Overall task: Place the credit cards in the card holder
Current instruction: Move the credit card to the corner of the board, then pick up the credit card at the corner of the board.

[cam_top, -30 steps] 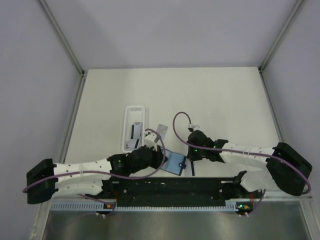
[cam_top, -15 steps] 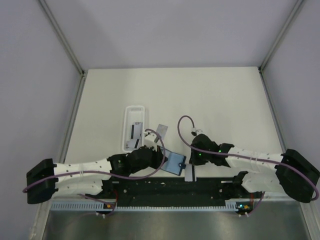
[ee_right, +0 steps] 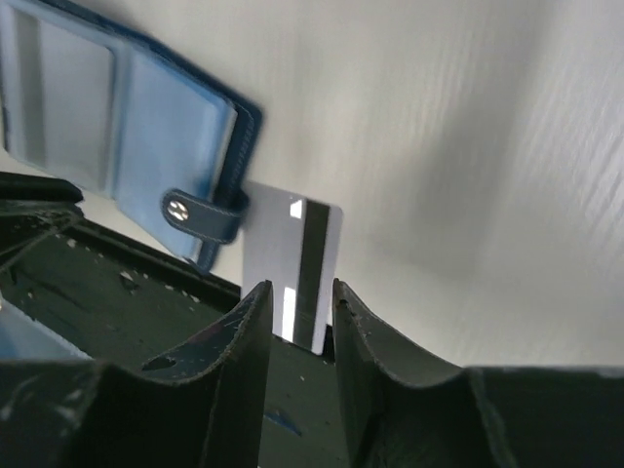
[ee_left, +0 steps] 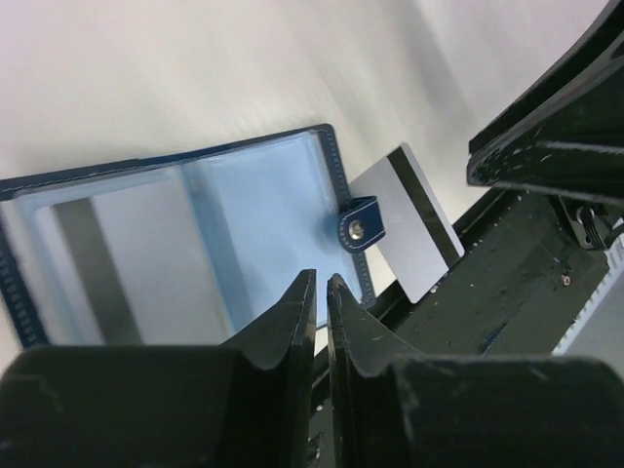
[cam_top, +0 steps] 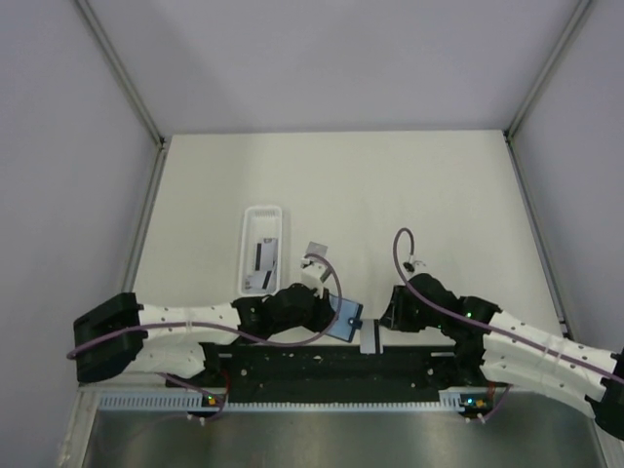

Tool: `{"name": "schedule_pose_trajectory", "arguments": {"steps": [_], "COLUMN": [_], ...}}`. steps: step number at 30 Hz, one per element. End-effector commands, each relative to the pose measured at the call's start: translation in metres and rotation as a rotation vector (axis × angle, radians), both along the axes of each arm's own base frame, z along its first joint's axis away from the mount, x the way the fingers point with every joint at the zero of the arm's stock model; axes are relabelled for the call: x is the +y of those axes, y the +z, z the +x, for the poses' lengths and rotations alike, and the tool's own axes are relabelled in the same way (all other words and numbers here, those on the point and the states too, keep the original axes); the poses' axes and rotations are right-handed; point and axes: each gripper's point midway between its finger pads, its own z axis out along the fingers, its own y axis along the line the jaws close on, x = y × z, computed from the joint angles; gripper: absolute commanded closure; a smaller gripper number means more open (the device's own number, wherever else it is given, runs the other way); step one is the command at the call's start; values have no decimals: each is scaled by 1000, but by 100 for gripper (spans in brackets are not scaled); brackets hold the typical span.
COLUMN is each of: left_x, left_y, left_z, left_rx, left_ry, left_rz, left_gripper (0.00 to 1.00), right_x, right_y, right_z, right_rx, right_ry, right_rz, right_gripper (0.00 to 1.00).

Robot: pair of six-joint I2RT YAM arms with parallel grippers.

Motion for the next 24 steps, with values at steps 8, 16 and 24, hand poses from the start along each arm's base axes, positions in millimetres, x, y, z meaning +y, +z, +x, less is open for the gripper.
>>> {"name": "schedule_pose_trajectory", "arguments": {"steps": [8, 16, 24], "left_x": [-64, -64, -60], "left_y": [-11, -37, -56], "left_z": [-6, -6, -13], "left_rx": [43, 90, 146], "left_ry": [-149, -137, -138], "left_rz": [-39, 39, 73], "left_gripper": [84, 84, 86], "right_x": [-7, -12, -4], "right_y": [-27, -44, -52], "right_z": [-57, -63, -61], "right_rx": [252, 286, 286], "right_ry": [2, -34, -33], "right_rz": [108, 115, 175], "right_gripper": [60, 54, 42]}}
